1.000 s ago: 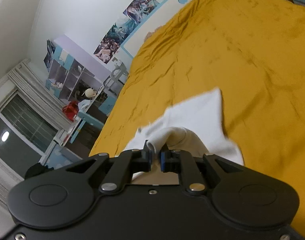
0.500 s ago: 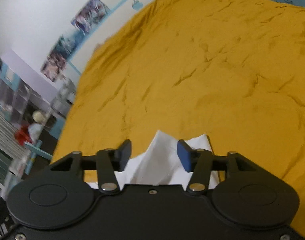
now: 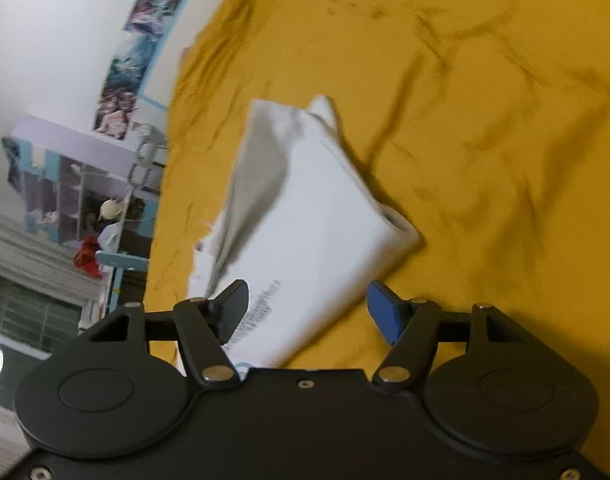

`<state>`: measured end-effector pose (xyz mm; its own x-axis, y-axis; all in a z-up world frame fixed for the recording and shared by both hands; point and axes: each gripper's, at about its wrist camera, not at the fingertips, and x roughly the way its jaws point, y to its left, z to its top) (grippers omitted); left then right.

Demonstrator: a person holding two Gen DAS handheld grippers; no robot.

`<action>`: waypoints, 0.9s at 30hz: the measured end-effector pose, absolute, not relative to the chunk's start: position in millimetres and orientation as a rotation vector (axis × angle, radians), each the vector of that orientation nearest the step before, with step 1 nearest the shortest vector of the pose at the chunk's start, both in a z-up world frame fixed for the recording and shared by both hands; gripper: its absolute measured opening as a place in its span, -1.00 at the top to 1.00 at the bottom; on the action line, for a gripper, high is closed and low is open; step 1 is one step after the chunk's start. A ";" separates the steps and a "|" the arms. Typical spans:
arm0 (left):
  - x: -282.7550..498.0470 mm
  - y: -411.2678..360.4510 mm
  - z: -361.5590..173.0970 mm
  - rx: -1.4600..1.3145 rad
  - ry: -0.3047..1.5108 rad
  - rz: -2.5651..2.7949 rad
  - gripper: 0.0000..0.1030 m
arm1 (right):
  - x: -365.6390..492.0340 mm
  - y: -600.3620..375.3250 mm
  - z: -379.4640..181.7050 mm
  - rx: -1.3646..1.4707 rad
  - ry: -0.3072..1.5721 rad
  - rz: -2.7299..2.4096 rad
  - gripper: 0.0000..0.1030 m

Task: Fold small clothes

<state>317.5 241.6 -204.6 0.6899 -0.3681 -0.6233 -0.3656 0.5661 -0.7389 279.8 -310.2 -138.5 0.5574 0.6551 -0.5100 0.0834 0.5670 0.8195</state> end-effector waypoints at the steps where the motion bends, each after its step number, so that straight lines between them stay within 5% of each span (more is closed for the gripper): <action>1: 310.5 238.4 -208.4 -1.014 0.837 0.017 -0.26 | 281.3 -308.8 -142.6 0.940 0.944 0.391 -0.31; 15: 345.2 248.5 -223.0 -1.147 0.724 0.108 -0.29 | 318.8 -287.2 -162.5 0.981 0.893 0.311 -0.30; 17: 347.5 248.4 -221.0 -1.133 0.717 0.115 0.18 | 323.7 -283.2 -160.6 0.960 0.880 0.303 0.10; 18: 350.7 247.3 -221.4 -1.122 0.723 0.116 0.75 | 325.3 -281.7 -159.0 0.929 0.879 0.290 0.24; 19: 356.7 249.1 -224.0 -1.124 0.728 0.106 0.75 | 326.1 -280.5 -157.6 0.897 0.880 0.280 0.52; 22: 357.7 249.9 -221.8 -1.137 0.724 0.098 0.78 | 323.4 -282.9 -152.7 0.853 0.871 0.277 0.85; 27: 346.4 250.9 -194.3 -1.081 0.702 0.046 0.82 | 309.9 -286.8 -122.5 0.803 0.808 0.295 0.91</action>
